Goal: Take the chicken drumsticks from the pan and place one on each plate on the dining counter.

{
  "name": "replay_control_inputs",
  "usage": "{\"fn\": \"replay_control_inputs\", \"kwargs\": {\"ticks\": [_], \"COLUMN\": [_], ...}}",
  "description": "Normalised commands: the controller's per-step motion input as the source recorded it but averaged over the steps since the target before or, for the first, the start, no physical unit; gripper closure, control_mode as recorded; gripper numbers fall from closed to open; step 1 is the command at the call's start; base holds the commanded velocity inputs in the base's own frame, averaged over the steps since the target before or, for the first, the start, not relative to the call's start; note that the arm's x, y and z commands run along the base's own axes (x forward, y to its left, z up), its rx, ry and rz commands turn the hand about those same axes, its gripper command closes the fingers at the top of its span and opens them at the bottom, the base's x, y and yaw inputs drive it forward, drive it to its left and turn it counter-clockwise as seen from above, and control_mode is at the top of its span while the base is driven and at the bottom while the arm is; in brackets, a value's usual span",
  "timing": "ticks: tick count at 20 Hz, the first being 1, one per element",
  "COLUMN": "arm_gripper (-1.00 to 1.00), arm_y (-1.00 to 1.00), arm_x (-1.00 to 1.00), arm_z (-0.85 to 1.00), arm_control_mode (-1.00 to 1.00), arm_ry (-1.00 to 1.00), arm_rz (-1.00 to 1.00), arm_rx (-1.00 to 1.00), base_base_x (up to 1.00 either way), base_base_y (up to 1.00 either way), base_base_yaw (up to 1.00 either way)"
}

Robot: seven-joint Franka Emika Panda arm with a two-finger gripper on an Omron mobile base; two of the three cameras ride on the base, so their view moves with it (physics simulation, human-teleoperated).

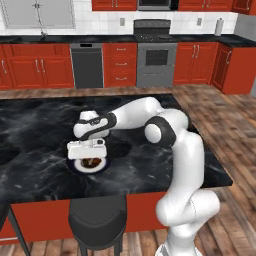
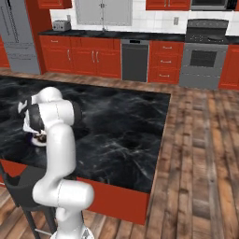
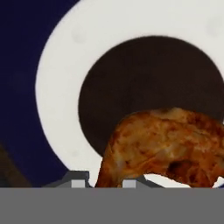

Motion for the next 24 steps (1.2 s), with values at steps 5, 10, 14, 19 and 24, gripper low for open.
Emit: {"fn": "replay_control_inputs", "kwargs": {"ticks": [5,10,14,19,24], "arm_gripper": [-1.00,-1.00,-1.00,-1.00,-1.00], "arm_y": [0.02,-0.39,-0.70,-0.54,-0.08], "arm_x": [0.49,-0.20,-0.30,-0.82,-1.00], "arm_z": [-0.19,0.00,0.00,0.24,0.62], "arm_control_mode": [-1.00,-1.00,-1.00,-1.00,-1.00], "arm_ry": [0.00,-0.16,-0.29,-0.46,-0.71], "arm_rz": [0.00,0.00,0.00,0.00,0.03], "arm_rx": [-0.01,0.00,0.00,0.00,0.00], "base_base_x": [0.00,0.00,0.00,0.00,0.00], "base_base_y": [0.00,0.00,0.00,0.00,0.00], "base_base_yaw": [0.00,0.00,0.00,0.00,0.00]}}
